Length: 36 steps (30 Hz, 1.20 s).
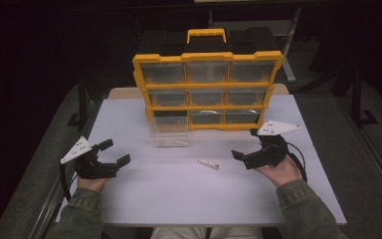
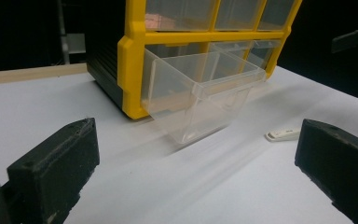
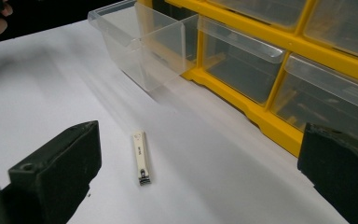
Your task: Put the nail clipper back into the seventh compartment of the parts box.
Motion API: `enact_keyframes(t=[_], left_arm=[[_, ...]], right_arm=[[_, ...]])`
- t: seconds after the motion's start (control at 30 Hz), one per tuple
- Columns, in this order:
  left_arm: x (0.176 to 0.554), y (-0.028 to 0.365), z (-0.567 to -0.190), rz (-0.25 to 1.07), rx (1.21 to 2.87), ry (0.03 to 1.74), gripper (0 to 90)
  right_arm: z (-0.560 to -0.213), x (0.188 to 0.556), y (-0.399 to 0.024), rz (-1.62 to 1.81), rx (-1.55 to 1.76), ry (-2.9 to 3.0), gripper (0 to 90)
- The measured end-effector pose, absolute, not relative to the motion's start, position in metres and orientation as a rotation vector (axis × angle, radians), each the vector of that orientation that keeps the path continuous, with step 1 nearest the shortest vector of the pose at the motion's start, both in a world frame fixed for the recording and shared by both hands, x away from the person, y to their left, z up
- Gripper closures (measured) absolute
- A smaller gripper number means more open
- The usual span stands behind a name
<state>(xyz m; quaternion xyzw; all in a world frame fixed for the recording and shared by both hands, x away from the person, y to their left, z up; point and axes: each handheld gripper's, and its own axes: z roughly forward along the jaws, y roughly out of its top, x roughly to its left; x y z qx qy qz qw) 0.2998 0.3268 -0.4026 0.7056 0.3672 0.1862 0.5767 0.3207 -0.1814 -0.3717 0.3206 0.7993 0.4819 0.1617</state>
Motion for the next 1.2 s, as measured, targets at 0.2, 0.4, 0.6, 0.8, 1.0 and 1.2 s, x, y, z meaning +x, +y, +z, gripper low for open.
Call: enact_keyframes(t=[0.2,0.4,0.6,0.8,1.0,1.2], left_arm=[[0.3,0.327,-0.403,0.438,1.65,0.86,0.0],[0.3,0.327,-0.402,0.439,1.649,0.859,0.0],[0.299,0.327,-0.402,0.44,1.649,0.854,0.0],[0.299,0.326,-0.402,0.439,1.649,0.851,0.0],[0.299,0.327,-0.402,0.44,1.65,0.85,0.0],[0.299,0.326,-0.402,0.439,1.651,0.846,0.0]], right_arm=[[-0.372,0.323,-0.175,1.369,0.901,2.309,0.0],[-0.373,0.326,-0.168,1.363,0.895,2.334,0.0],[-0.375,0.328,-0.162,1.355,0.884,2.358,0.0],[-0.375,0.331,-0.155,1.353,0.873,2.377,0.0],[-0.376,0.334,-0.148,1.335,0.857,2.404,0.0],[-0.377,0.337,-0.143,1.327,0.858,2.422,0.0]])
